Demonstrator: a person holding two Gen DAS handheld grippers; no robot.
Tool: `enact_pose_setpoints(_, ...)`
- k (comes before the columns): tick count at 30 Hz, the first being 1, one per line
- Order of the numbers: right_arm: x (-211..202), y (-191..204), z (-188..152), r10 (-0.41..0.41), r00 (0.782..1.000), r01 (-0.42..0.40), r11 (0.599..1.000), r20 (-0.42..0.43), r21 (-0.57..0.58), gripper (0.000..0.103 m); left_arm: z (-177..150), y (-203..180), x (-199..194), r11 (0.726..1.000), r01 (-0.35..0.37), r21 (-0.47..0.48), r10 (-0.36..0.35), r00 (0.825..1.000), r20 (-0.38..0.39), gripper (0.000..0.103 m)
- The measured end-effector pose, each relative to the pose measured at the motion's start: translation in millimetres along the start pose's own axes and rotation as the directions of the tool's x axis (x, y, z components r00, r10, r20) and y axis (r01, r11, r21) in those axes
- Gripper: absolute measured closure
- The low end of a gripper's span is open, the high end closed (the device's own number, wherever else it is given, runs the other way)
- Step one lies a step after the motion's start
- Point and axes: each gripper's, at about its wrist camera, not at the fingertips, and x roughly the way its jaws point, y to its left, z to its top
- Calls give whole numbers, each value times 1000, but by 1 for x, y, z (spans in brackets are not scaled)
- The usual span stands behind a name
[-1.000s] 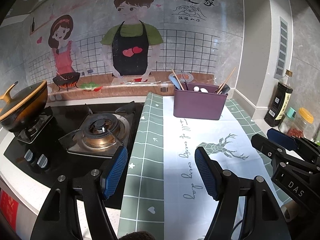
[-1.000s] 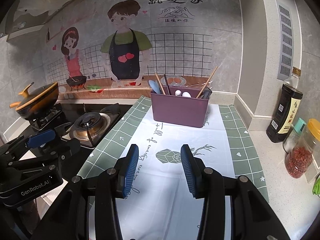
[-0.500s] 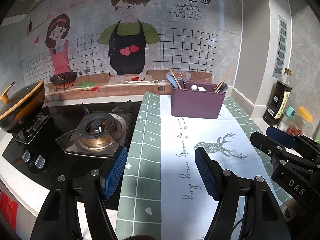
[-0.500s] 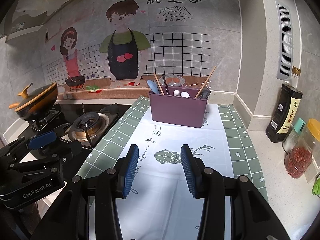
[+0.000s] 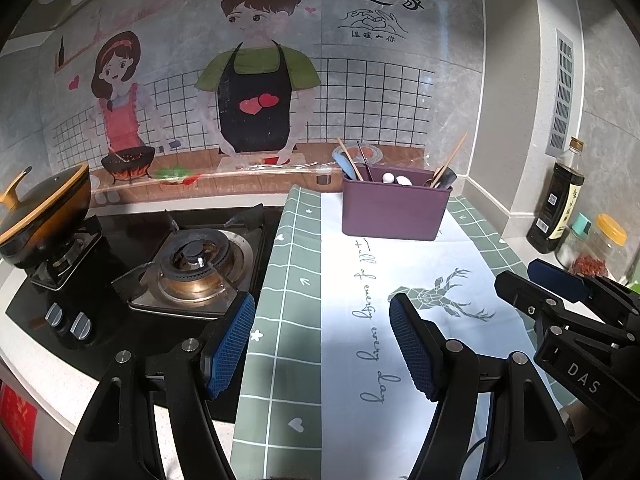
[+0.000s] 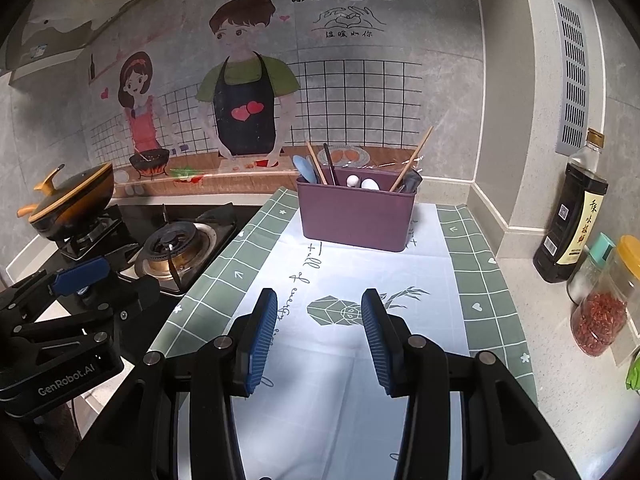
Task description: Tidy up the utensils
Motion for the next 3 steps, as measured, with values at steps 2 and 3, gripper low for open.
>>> enact_pose_setpoints(2,0,0,0,2,1000,-2,1000,-2,0,62,2,0,-2,1000,-8,0,8,1000,7,33)
enact_pose_setpoints(3,1,0,0,2,1000,-2,1000,-2,0,62,3,0,-2,1000,-8,0,8,1000,9,33)
